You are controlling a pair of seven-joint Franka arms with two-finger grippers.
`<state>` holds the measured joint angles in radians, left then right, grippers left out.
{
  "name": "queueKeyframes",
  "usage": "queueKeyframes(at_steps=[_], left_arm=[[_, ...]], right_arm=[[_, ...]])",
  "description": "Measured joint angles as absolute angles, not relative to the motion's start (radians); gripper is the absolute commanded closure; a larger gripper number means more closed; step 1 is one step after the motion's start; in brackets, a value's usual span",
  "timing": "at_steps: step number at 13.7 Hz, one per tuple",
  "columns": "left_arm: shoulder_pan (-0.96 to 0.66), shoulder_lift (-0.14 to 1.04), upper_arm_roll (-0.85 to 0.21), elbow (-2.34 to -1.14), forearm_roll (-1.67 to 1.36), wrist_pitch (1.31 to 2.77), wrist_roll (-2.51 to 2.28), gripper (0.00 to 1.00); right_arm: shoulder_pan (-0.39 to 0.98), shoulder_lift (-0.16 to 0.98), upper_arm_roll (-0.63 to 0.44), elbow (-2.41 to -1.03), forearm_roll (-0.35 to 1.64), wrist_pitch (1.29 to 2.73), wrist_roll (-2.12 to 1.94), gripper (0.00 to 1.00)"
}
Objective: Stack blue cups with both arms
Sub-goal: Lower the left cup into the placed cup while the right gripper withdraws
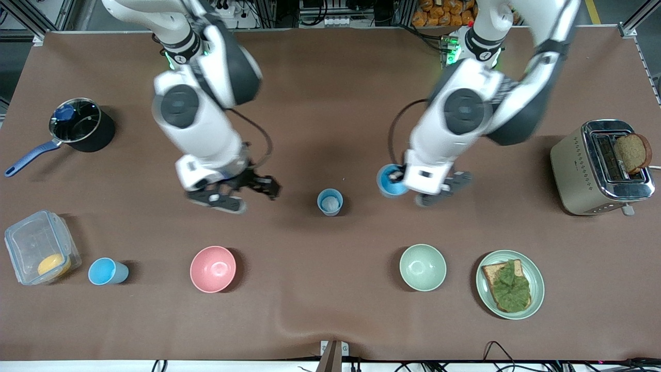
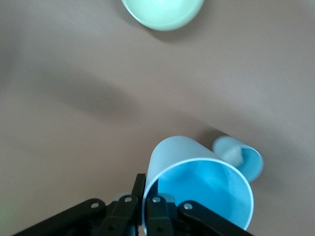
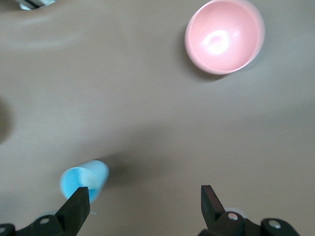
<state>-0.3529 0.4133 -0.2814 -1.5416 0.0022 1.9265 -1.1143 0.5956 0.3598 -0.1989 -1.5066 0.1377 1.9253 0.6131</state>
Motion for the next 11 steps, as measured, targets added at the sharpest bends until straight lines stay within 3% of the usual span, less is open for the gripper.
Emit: queueKeyframes(at_steps=[5,11], left_arm=[[-0.486,0.535,-0.278,-1.492,0.002,2.090,-1.383,1.00],[-0.537,0.609,-0.275,-1.480,0.092,2.189,-1.572,1.00]], right_arm=[[0.437,0.317,-0.256,-1.484,0.137,1.752,0.288,0.00],[0.266,0.312,-0.263,-1.486,0.136,1.732,-0.051,0.00]])
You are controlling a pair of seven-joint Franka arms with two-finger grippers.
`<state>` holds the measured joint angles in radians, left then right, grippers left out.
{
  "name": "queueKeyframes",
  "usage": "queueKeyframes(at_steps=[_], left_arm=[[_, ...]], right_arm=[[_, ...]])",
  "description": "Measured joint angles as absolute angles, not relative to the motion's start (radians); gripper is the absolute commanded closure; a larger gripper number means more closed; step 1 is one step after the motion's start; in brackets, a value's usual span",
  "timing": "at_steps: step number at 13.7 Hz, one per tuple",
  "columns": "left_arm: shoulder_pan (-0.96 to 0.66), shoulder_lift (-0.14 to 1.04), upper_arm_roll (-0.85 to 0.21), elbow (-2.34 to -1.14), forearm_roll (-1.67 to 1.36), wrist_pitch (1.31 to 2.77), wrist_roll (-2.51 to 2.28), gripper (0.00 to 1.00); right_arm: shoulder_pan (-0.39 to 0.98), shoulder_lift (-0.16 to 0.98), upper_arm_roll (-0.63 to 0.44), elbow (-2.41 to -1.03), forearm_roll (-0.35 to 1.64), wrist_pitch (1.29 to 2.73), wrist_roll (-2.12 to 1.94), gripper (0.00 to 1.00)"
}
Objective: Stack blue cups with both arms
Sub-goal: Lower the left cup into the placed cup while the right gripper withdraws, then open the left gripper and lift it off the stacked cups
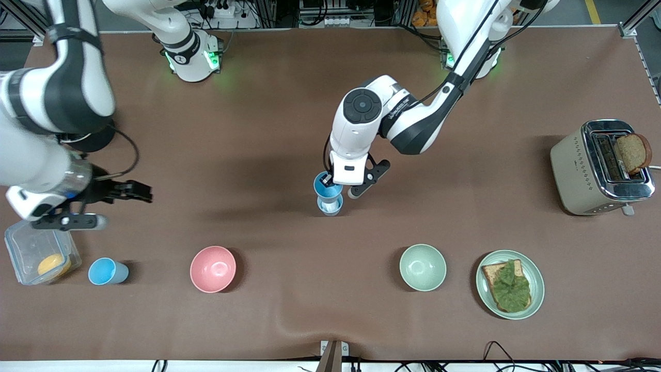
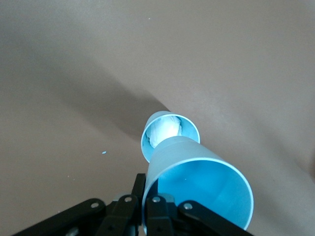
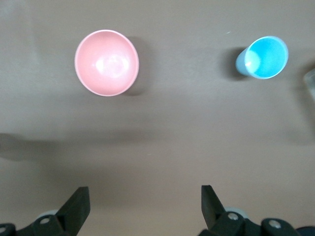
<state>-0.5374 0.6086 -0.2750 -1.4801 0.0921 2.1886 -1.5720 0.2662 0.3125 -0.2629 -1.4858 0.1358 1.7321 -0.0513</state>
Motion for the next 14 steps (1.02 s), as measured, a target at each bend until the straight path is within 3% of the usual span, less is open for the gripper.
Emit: queueKeyframes(at_steps=[7,9,14], left_arm=[[-0.543,0.658,-0.270,-1.478,0.097,2.223,-1.615,1.00],[-0.545,0.661,-0.269,-1.478,0.098,2.224,-1.616,0.00],[-0.540,0.658,-0.266,-1.459,0.101,2.226,-1.616,0.00]], right_arm=[[0.180,0.256,-0.280,-1.483,0.133,1.667,-0.192,0.00],[0.102,0.227,-0.243,-1.495,0.126,1.656,-0.213,0.00],[-0.029,0.117,-0.170,-1.656,0.071,1.765,-0.327,0.00]])
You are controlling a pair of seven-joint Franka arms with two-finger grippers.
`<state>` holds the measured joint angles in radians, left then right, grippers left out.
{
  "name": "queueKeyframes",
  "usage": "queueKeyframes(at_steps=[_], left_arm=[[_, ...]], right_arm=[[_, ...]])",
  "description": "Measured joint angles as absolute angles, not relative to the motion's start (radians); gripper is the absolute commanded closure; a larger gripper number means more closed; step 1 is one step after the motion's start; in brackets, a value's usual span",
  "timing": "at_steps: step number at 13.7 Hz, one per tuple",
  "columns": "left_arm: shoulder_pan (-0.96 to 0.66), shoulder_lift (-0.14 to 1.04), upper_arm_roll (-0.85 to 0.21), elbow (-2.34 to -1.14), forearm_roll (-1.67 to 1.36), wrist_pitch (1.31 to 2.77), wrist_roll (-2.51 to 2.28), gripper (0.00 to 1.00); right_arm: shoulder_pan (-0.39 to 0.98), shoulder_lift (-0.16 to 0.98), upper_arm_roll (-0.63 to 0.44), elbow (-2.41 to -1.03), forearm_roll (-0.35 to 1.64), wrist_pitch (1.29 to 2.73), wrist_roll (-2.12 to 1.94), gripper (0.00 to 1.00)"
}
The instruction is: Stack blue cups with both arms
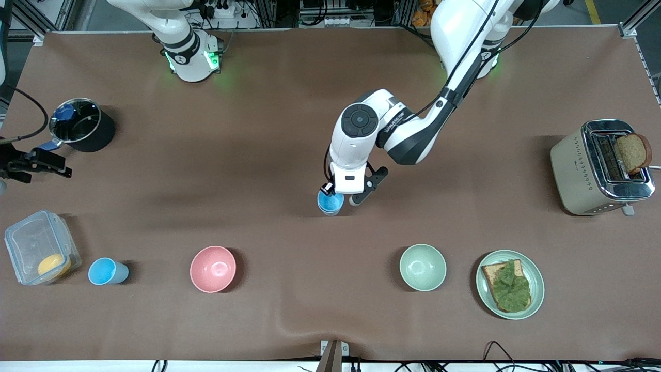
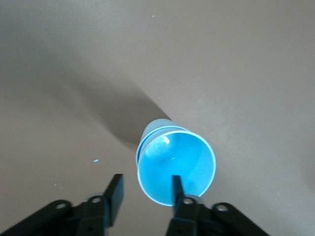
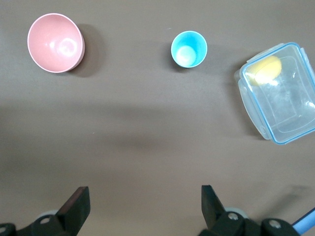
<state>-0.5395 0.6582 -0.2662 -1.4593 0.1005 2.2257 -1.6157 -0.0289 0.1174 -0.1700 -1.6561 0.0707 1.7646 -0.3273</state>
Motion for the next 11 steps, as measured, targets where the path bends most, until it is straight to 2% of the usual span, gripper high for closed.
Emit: queueKeyframes(at_steps=[3,8,11], left_arm=[[-0.527,0.613,-0.262,-1.432,0.104,2.178,-1.613,0.00],[-0.383,0.360,-0.247,-1.416,0.111,1.905,-1.338,0.00],[-0.274,0.335,-0.242,-1.430,0.112,1.863,-1.105,0.00]], right_arm=[[-0.058,0.063,-0.156,-1.746,0.059,1.808,-0.330,0.00],[-0.126,0.019,-0.092,-1.769,0.043,1.802,-0.332,0.00],[-0.138,0.014,-0.087,-1.770,0.013,1.774,-0.332,0.00]])
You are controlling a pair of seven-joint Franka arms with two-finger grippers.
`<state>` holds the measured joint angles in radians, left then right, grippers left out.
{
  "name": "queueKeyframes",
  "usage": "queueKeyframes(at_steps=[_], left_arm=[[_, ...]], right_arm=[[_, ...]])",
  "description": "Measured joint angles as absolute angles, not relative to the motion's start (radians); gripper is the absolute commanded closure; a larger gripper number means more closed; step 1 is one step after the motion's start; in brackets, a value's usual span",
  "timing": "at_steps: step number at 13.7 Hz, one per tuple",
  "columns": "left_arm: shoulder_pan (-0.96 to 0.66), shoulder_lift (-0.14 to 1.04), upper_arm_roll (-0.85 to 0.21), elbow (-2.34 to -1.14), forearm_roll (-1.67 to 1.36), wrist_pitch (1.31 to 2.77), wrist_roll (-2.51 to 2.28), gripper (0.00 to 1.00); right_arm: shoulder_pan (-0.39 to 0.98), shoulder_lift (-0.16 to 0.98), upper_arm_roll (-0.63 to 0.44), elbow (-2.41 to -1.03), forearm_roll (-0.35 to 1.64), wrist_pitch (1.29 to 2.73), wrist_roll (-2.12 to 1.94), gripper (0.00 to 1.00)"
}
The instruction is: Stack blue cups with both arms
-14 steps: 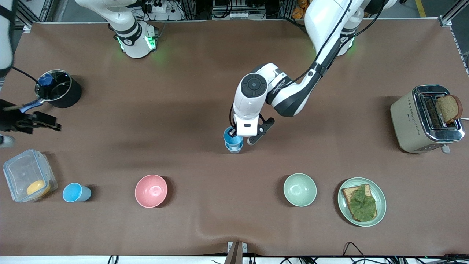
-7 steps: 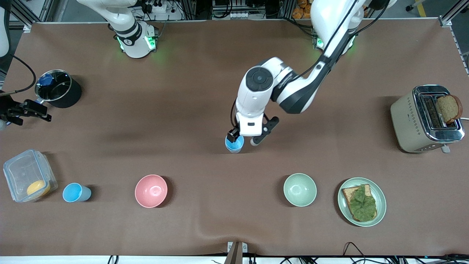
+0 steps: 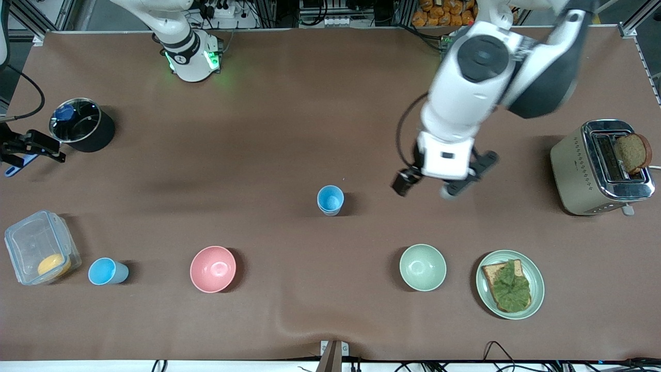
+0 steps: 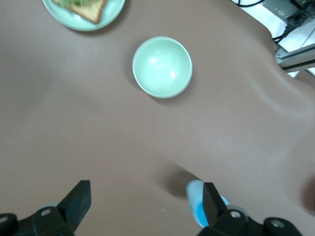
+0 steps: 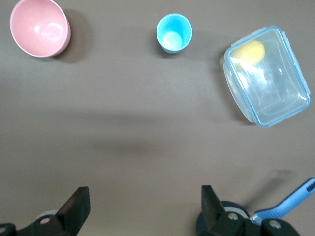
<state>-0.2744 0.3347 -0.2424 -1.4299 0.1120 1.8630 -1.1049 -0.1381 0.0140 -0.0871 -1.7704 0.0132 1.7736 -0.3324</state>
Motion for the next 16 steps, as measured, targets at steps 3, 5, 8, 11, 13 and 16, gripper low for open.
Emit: queueKeyframes(at_steps=[3,5,8,11,13,16], left_arm=[[-0.163,0.314,-0.241,-1.429,0.112,1.838,-0.885,0.00],[-0.098,0.272,-0.242,-1.428,0.112,1.779,-0.753,0.00],[-0.023,0.203,-0.243,-1.428,0.112,1.676,-0.572,0.00],[0.032,0.151,-0.243,-1.428,0.112,1.571,-0.427,0.00],[0.056,0.118,-0.223,-1.429,0.109,1.514,-0.314,0.00],[0.020,0.076,-0.148,-1.431,0.080,1.462,-0.192,0.00]], right_arm=[[-0.150,0.007,-0.087,-1.770,0.011,1.739,-0.332,0.00],[-0.152,-0.001,-0.087,-1.770,0.010,1.733,-0.332,0.11],[-0.155,-0.006,-0.087,-1.770,0.009,1.720,-0.332,0.00],[-0.156,-0.006,-0.087,-1.770,0.009,1.716,-0.332,0.00],[-0.158,-0.006,-0.087,-1.770,0.009,1.708,-0.332,0.00],[-0.159,-0.007,-0.086,-1.770,0.008,1.704,-0.332,0.00]])
